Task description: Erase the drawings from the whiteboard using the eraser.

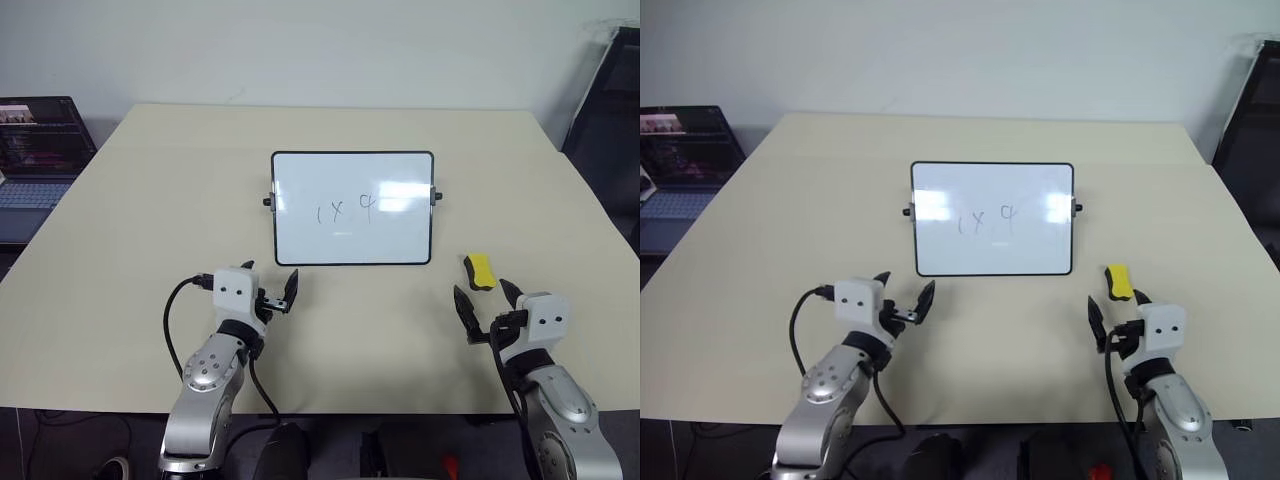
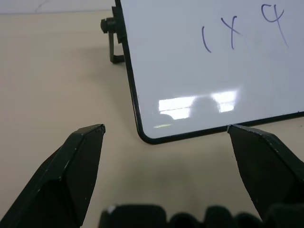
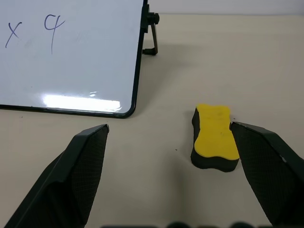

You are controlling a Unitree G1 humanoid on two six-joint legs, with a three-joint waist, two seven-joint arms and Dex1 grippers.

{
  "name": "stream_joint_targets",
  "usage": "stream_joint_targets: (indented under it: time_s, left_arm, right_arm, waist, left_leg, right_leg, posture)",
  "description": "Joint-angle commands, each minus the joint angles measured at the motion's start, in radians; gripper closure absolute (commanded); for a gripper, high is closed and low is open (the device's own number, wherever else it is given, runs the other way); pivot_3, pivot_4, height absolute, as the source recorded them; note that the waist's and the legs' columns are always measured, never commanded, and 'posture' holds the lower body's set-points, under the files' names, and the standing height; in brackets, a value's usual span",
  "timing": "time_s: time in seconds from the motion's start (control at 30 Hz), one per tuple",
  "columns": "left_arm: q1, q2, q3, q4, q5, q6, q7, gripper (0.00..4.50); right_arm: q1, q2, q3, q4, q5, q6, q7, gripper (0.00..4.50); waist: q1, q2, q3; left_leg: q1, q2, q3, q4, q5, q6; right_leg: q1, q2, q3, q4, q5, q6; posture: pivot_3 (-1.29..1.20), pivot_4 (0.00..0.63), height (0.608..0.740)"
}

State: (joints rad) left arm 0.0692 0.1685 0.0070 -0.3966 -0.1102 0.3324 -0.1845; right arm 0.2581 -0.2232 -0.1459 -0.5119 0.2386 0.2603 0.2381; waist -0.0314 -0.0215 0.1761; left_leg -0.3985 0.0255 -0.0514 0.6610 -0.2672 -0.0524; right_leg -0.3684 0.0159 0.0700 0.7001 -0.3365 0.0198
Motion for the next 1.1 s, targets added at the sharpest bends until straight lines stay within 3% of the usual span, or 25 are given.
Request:
stream_joint_targets:
  time_s: [0.03, 0.27, 0.77, 1.1]
  left_arm:
    - [-0.006, 0.002, 0.001, -0.008, 0.002, -0.029, -0.004, 0.0]
    - [-0.006, 0.023, 0.009, 0.0, -0.016, -0.024, -0.038, 0.0]
    - [-0.045, 0.145, 0.143, -0.013, -0.129, 0.03, -0.138, 0.0]
    - [-0.135, 0.177, 0.078, -0.033, -0.15, 0.065, -0.197, 0.0]
  right_arm:
    - [-0.01, 0.002, 0.0, -0.057, 0.009, 0.011, -0.011, 0.04]
    - [0.037, 0.011, 0.025, -0.14, -0.005, 0.034, -0.033, 0.04]
    - [0.015, 0.042, 0.175, -0.161, -0.102, -0.009, -0.061, 0.04]
    - [-0.049, 0.016, 0.139, -0.13, -0.114, 0.055, -0.067, 0.04]
  waist:
    - [0.0, 0.0, 0.0]
    - [0.001, 0.0, 0.0]
    - [0.0, 0.0, 0.0]
    - [0.001, 0.0, 0.0]
  left_leg:
    - [0.0, 0.0, 0.0, 0.0, 0.0, 0.0]
    - [0.0, 0.0, 0.0, 0.0, 0.0, 0.0]
    - [0.0, 0.0, 0.0, 0.0, 0.0, 0.0]
    - [0.0, 0.0, -0.001, 0.0, 0.0, 0.0]
  right_leg:
    - [0.0, 0.0, 0.0, 0.0, 0.0, 0.0]
    - [0.0, 0.0, 0.0, 0.0, 0.0, 0.0]
    - [0.0, 0.0, 0.0, 0.0, 0.0, 0.0]
    - [0.0, 0.0, -0.001, 0.0, 0.0, 0.0]
  posture:
    - [0.0, 0.15, 0.74]
    - [0.0, 0.15, 0.74]
    - [0.0, 0.15, 0.74]
    - [0.0, 0.15, 0.74]
